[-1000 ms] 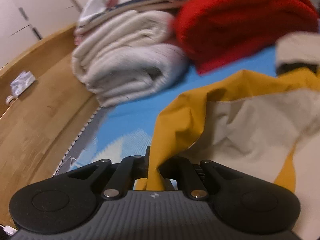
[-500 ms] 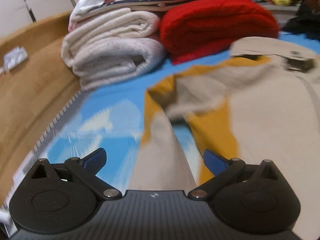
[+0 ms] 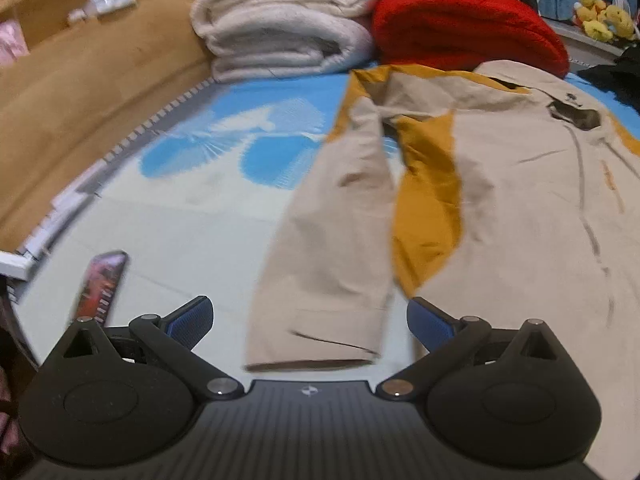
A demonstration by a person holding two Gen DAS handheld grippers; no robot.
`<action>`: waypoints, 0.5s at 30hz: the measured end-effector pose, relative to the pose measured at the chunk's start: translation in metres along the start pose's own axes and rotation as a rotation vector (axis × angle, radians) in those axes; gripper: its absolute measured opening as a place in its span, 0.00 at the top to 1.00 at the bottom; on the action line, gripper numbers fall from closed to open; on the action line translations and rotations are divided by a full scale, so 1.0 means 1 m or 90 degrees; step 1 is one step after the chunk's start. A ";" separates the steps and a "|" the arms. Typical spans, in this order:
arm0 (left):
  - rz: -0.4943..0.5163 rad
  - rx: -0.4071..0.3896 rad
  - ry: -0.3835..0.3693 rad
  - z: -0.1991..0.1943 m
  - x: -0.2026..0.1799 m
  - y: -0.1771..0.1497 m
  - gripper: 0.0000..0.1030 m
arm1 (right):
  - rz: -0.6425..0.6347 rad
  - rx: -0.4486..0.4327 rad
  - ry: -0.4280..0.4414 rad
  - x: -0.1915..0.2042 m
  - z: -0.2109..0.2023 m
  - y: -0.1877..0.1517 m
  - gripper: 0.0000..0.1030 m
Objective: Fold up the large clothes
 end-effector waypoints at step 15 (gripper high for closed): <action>0.069 0.000 -0.037 -0.029 -0.016 -0.033 0.00 | -0.233 0.027 0.189 -0.032 -0.200 -0.091 0.35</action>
Point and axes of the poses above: each gripper's, at about its wrist camera, not at the fingertips, and z roughly the way its jaws point, x to its left, y to its top, the point moved 6 cm from there along z, roughly the way its jaws point, and after that the axes turned 10 degrees about -x, right-handed, at the moved point
